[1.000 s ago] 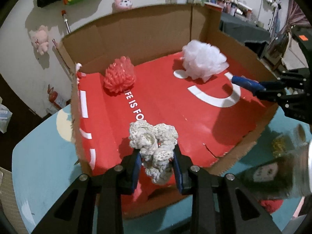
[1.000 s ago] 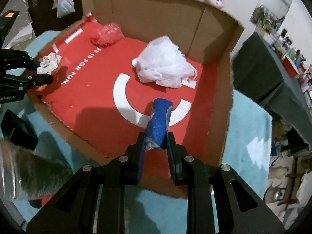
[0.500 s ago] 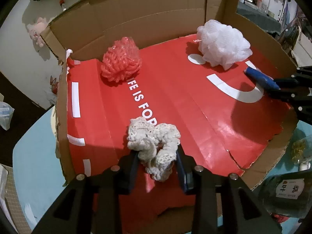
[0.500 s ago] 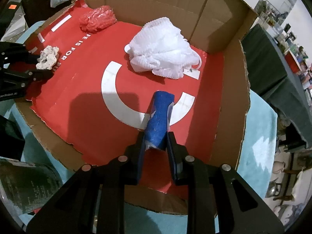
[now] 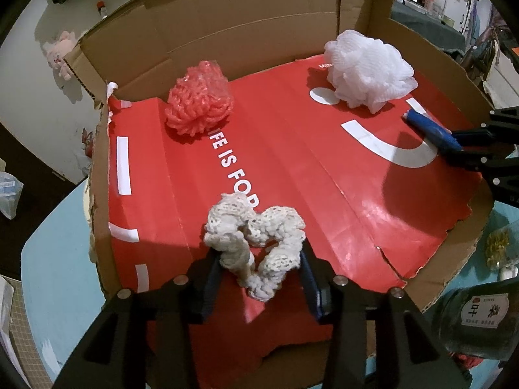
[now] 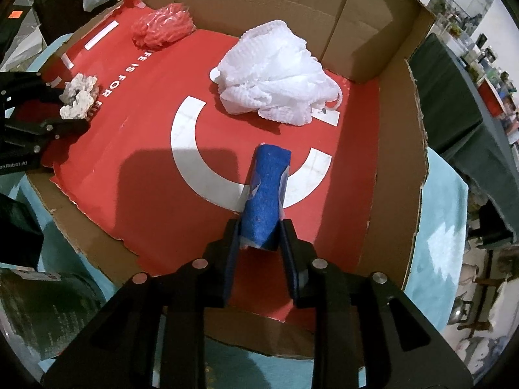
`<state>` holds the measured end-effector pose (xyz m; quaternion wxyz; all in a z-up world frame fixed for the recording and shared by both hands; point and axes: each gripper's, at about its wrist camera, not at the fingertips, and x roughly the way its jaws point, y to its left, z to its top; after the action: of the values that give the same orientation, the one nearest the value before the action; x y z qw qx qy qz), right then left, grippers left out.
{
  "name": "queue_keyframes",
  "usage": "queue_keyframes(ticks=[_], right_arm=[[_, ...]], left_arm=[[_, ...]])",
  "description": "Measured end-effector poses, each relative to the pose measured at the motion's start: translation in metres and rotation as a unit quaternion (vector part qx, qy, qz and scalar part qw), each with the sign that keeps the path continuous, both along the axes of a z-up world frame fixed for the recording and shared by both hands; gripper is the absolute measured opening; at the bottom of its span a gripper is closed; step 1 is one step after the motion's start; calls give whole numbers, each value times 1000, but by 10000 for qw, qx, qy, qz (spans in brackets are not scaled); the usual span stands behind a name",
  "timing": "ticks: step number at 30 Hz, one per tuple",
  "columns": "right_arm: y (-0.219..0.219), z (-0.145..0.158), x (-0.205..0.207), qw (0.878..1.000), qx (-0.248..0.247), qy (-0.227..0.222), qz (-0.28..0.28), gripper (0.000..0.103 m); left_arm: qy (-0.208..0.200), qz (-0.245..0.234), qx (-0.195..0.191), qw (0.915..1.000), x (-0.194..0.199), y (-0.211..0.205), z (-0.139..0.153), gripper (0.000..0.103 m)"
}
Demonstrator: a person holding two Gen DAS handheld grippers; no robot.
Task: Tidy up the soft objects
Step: 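Open both tools to release the blue cloth and scrunchie in the box, then withdraw both tools from the box back over the table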
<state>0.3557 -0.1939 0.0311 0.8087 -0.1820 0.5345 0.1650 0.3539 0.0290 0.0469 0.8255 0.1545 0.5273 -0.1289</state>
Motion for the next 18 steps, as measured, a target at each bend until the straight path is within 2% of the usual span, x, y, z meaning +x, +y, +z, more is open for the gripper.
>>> queue_keyframes(ticks=[2,3,4,6,10,13,18], right_arm=[[1,-1,0,10000,15,50,31,30],[2,-1,1,10000,34,70,52,35],[2,0,0,9999,64,82,62,46],[4,1,-3,9997,189,98,134,53],[7,11,-11,9997,199,-90,126,59],[2,22,-16,9994,238,-232,7,66],[-11,48,-30,9977,436,-505,-149,68]], left_arm=[[-5,-23,0,10000,-1,-2,0,52],[-15,-31,4,10000,-1,-4,0,54],[-32,-44,13,10000,-2,-5,0,55],[-58,-71,18,10000,-4,-7,1,57],[-168,-50,-154,9997,-9,-4,8,60],[-365,-37,-306,9989,-18,-2,21,75],[-691,-30,-500,9963,-41,-1,45,80]])
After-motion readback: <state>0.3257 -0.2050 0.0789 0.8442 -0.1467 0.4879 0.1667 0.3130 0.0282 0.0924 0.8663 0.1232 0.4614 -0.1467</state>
